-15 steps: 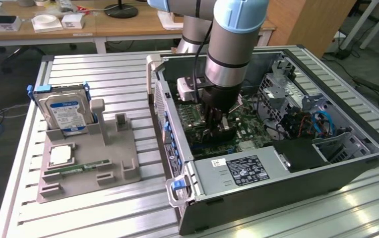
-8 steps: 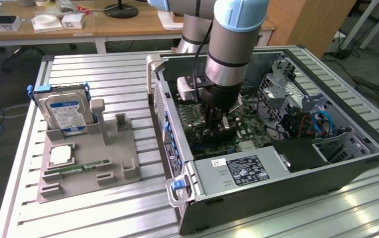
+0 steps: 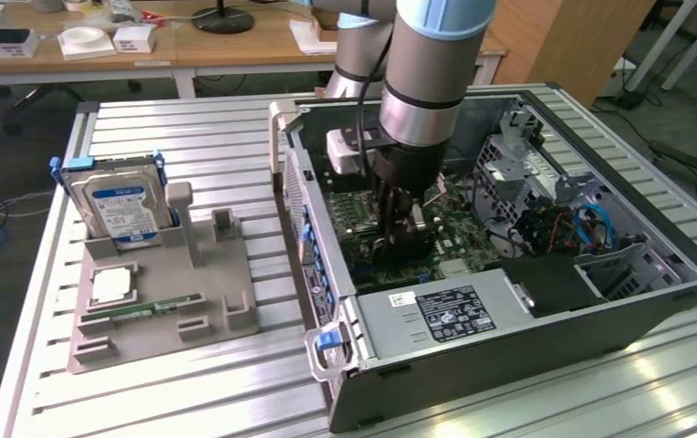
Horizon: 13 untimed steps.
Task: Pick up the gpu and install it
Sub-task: 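Insert the gpu into the slot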
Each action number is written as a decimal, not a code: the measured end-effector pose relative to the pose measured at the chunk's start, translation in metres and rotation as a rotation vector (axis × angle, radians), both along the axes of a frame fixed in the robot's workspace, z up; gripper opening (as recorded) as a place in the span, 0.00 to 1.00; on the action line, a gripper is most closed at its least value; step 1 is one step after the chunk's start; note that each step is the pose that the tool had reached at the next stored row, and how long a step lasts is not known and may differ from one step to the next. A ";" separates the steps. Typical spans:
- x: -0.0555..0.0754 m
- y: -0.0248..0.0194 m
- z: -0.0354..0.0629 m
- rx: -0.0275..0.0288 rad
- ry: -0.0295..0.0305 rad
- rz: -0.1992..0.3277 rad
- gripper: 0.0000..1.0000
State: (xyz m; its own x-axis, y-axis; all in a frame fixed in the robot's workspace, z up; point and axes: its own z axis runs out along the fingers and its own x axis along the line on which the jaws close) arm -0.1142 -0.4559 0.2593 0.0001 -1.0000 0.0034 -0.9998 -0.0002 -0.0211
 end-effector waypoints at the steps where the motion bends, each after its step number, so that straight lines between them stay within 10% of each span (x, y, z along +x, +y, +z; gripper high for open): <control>1: 0.000 0.0000 0.0023 0.0001 -0.0004 0.000 0.33; 9: 0.000 0.0000 0.0123 0.0002 -0.0017 0.000 0.31; 13: 0.000 0.0000 0.0124 0.0000 -0.0015 0.000 0.13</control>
